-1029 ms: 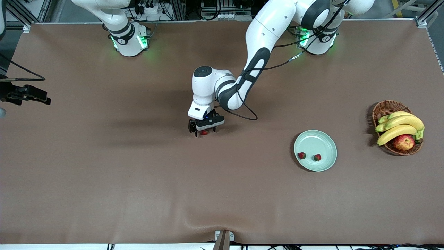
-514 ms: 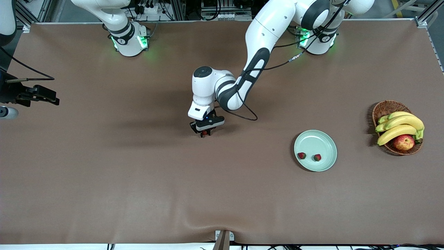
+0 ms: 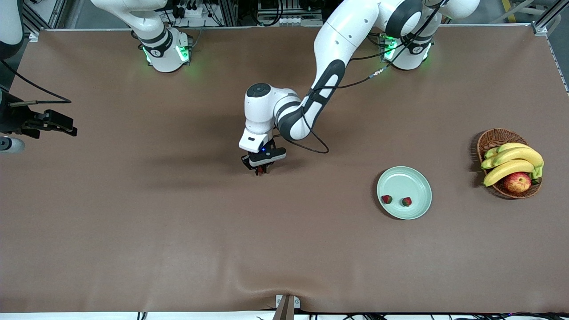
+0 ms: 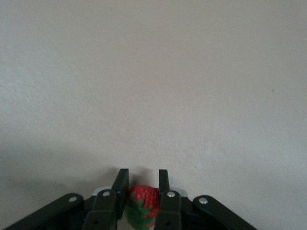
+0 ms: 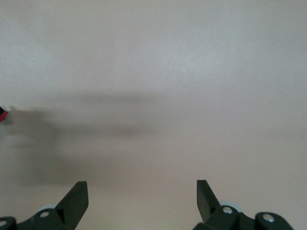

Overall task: Collect all strawberries into plate
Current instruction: 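Grasp the last strawberry with the left gripper while the right gripper retracts, then carry the strawberry over the plate and open the left gripper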

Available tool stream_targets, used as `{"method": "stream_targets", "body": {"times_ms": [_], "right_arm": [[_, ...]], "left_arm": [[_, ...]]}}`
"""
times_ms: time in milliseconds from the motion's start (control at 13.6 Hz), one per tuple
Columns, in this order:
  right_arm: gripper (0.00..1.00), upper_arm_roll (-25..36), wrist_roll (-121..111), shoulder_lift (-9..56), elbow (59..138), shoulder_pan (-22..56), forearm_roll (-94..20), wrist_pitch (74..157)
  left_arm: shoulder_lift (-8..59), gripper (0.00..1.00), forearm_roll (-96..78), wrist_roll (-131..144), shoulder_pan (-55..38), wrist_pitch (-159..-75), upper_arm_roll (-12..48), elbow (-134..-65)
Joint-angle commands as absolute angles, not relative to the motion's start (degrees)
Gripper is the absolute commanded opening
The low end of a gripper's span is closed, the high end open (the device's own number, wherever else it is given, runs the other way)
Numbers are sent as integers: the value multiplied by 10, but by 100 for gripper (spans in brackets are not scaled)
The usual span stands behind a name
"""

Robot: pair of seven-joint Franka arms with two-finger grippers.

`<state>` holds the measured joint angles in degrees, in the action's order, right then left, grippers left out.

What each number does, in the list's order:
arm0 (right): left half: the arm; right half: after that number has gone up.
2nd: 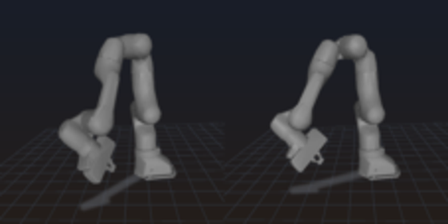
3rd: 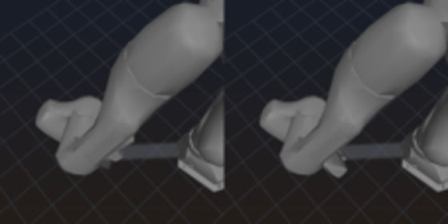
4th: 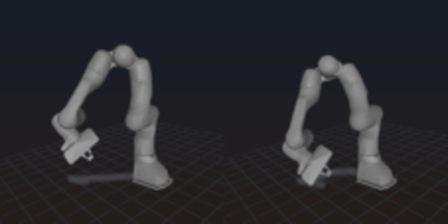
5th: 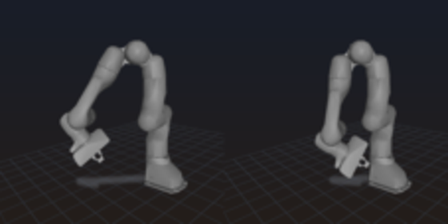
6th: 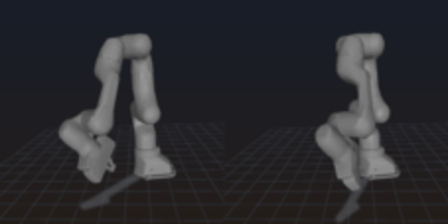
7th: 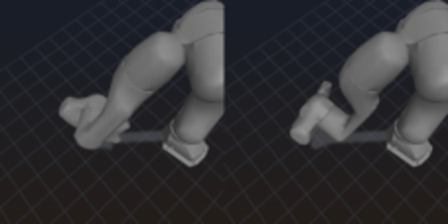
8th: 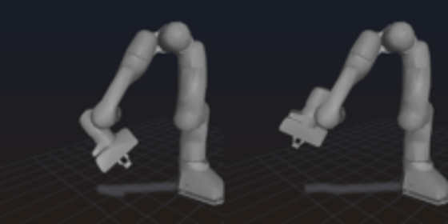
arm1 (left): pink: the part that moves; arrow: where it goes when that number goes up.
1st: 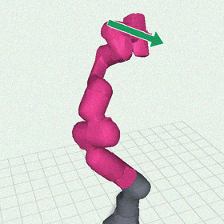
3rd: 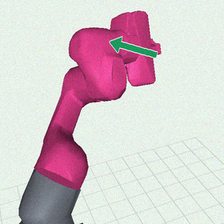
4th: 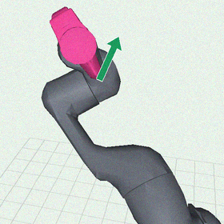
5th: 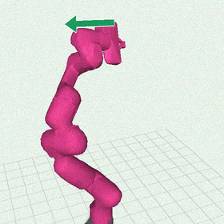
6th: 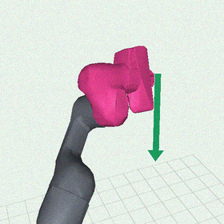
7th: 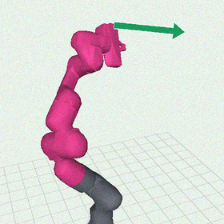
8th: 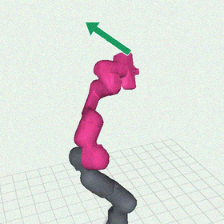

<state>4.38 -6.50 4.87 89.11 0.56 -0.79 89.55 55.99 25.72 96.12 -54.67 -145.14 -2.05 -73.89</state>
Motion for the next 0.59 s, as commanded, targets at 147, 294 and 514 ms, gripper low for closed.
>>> {"method": "stream_targets", "body": {"times_ms": [147,294,514], "right_arm": [[100,44,-66,44,890,9,-9,900],[100,44,-66,42,889,10,-4,901],[100,43,-67,42,889,10,-2,904]], "left_arm": [[509,0,219,960,-484,-1350,-24,-751],[479,0,204,958,-439,-1306,-22,-752],[446,0,157,955,-361,-1251,-23,-752]]}}
